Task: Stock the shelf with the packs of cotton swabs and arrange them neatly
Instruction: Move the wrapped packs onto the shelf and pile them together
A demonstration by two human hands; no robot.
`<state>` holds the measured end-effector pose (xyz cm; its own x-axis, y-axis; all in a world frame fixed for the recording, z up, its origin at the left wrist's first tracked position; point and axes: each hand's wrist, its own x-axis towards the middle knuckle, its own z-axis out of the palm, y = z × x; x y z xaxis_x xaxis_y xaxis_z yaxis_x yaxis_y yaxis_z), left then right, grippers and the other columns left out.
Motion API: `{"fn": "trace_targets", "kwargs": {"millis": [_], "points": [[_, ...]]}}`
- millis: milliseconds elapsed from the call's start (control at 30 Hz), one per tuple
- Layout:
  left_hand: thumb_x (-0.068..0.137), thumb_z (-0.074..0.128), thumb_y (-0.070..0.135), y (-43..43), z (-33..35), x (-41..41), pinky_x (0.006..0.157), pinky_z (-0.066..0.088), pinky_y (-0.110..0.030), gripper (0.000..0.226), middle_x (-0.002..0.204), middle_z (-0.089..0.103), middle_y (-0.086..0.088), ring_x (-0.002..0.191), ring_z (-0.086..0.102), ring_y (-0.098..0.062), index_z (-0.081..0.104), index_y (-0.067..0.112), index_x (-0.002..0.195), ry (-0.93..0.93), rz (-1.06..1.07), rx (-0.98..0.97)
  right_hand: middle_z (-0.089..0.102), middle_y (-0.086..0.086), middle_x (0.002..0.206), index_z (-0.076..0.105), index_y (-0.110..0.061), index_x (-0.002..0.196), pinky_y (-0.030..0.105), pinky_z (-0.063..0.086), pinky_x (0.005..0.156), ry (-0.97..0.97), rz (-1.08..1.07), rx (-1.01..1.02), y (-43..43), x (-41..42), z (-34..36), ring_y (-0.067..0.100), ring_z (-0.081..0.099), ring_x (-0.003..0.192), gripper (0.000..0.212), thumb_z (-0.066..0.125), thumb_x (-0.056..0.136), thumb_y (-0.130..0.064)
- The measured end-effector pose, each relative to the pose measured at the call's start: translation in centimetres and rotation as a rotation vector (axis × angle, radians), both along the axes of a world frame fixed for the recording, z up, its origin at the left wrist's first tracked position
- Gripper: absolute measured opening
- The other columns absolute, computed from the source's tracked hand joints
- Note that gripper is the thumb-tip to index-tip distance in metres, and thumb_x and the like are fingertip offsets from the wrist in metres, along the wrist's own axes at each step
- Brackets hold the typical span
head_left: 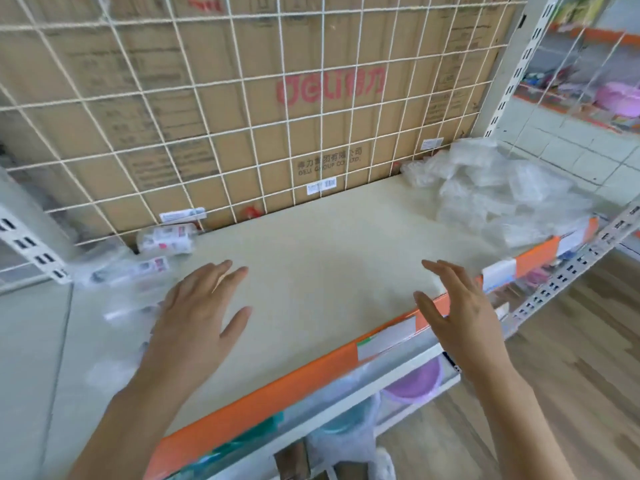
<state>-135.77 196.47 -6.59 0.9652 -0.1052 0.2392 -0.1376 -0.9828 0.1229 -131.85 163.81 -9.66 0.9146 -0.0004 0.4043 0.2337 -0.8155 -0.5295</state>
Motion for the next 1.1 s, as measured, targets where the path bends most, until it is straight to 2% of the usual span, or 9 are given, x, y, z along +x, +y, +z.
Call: {"fn": "trace_targets", "kwargs": {"millis": [67,233,467,533,633,733,833,967,1100], "points": [[0.084,0.036,0.043,2.0,0.5,-1.7,0.089,0.046,-0.048,0.054,0.125,0.060,-0.009,0.114,0.054,-0.031,0.059,0.014,0.123,-0.041,0.061,-0.018,0.058,0.015,0.122,0.060,-0.011,0.121,0.045,0.046,0.087,-0.018,0.039,-0.001,1.6,-0.3,-0.1,0.036,0.056,0.111,0.039,0.065,0.083,-0.019],[0.082,0.035,0.044,5.5,0.8,-6.0,0.089,0.045,-0.047,0.056,0.124,0.061,-0.008,0.114,0.041,-0.021,0.061,0.015,0.122,-0.092,0.262,-0.015,0.059,0.015,0.120,0.060,-0.011,0.121,0.047,0.049,0.084,-0.065,0.174,-0.030,5.6,0.7,0.5,0.038,0.058,0.106,0.040,0.070,0.083,-0.014],[0.083,0.036,0.044,8.7,1.6,-11.8,0.087,0.045,-0.051,0.058,0.122,0.061,-0.010,0.115,0.042,-0.024,0.058,0.010,0.125,-0.192,0.569,0.002,0.059,0.010,0.122,0.058,-0.014,0.123,0.046,0.048,0.085,-0.063,0.462,-0.018,12.7,3.2,1.6,0.034,0.056,0.110,0.043,0.071,0.082,-0.013],[0.084,0.036,0.044,9.0,1.8,-13.6,0.087,0.045,-0.052,0.057,0.123,0.061,-0.010,0.115,0.045,-0.028,0.056,0.012,0.127,-0.202,0.658,-0.006,0.059,0.009,0.121,0.059,-0.015,0.122,0.044,0.048,0.083,-0.076,0.552,-0.027,14.5,3.9,1.8,0.033,0.057,0.108,0.039,0.067,0.084,-0.019],[0.084,0.036,0.045,8.9,1.5,-16.6,0.087,0.045,-0.053,0.057,0.124,0.060,-0.011,0.115,0.049,-0.032,0.056,0.012,0.127,-0.223,0.795,-0.006,0.059,0.007,0.121,0.058,-0.017,0.122,0.040,0.047,0.083,-0.070,0.688,-0.056,17.3,4.4,2.3,0.029,0.056,0.107,0.042,0.058,0.082,-0.029],[0.082,0.036,0.047,8.5,1.3,-19.3,0.087,0.044,-0.054,0.060,0.125,0.060,-0.009,0.116,0.047,-0.030,0.056,0.014,0.127,-0.230,0.937,-0.023,0.057,0.004,0.125,0.057,-0.019,0.125,0.036,0.043,0.086,-0.061,0.843,-0.054,19.7,4.4,3.2,0.026,0.054,0.112,0.041,0.059,0.086,-0.026],[0.081,0.043,0.046,7.2,1.2,-21.7,0.087,0.043,-0.055,0.056,0.128,0.058,-0.008,0.118,0.050,-0.032,0.055,0.017,0.128,-0.236,1.062,-0.045,0.053,-0.004,0.129,0.052,-0.024,0.130,0.030,0.039,0.090,-0.031,1.020,-0.030,21.1,4.0,3.9,0.012,0.045,0.117,0.041,0.058,0.089,-0.027],[0.082,0.038,0.048,5.1,1.0,-24.3,0.085,0.044,-0.052,0.058,0.127,0.059,-0.007,0.115,0.046,-0.026,0.056,0.017,0.127,-0.285,1.179,-0.024,0.051,-0.009,0.131,0.052,-0.027,0.129,0.029,0.040,0.087,-0.032,1.181,-0.040,23.1,3.4,4.6,0.007,0.043,0.116,0.047,0.050,0.083,-0.035],[0.082,0.035,0.051,3.7,0.9,-27.2,0.085,0.045,-0.051,0.060,0.125,0.059,-0.005,0.114,0.049,-0.028,0.055,0.018,0.128,-0.292,1.264,-0.056,0.052,-0.011,0.126,0.055,-0.024,0.126,0.032,0.045,0.087,-0.023,1.306,0.000,25.7,1.8,4.8,0.002,0.040,0.118,0.038,0.058,0.088,-0.030]]}}
